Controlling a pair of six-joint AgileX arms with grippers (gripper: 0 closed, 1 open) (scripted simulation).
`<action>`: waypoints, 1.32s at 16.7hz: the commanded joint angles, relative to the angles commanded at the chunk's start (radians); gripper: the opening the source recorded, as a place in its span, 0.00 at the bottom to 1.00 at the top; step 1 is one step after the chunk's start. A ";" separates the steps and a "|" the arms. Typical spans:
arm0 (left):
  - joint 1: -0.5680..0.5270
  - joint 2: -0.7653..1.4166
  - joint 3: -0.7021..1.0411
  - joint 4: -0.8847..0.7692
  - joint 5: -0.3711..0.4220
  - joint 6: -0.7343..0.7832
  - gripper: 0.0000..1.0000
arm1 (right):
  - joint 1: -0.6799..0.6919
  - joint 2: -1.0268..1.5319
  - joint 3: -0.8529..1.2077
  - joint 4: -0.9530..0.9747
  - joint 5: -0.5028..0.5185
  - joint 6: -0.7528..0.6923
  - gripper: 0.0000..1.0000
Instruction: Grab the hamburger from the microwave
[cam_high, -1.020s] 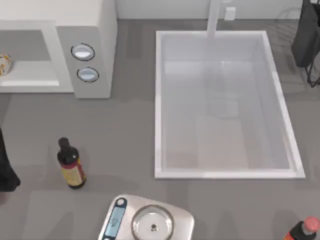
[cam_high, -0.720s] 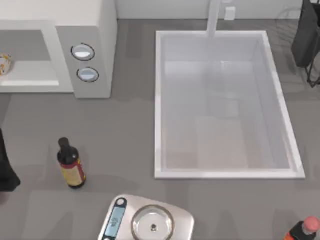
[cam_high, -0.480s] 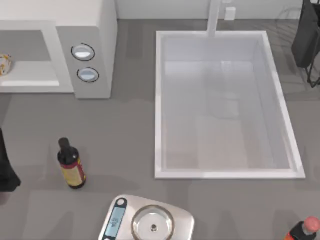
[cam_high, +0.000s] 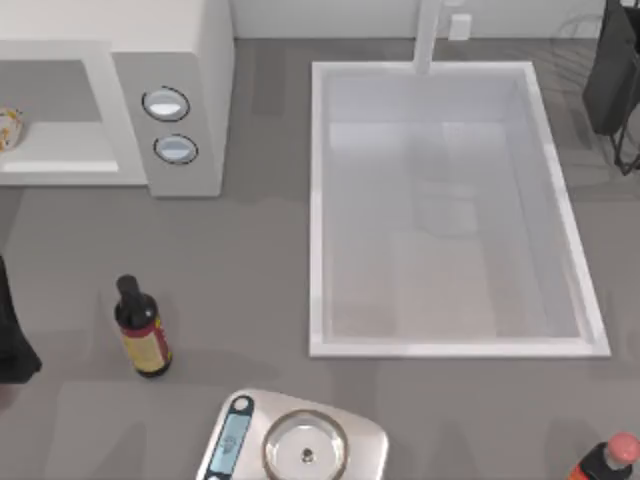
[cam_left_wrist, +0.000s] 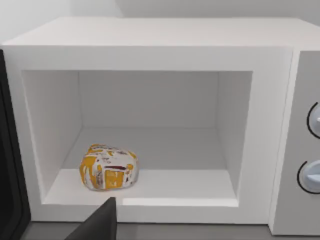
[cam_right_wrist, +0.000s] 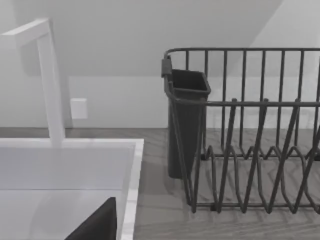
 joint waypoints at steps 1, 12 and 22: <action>0.000 0.000 0.000 0.000 0.000 0.000 1.00 | 0.000 0.000 0.000 0.000 0.000 0.000 1.00; 0.014 0.143 0.060 0.064 0.016 0.006 1.00 | 0.000 0.000 0.000 0.000 0.000 0.000 1.00; 0.094 0.977 0.411 0.433 0.106 0.041 1.00 | 0.000 0.000 0.000 0.000 0.000 0.000 1.00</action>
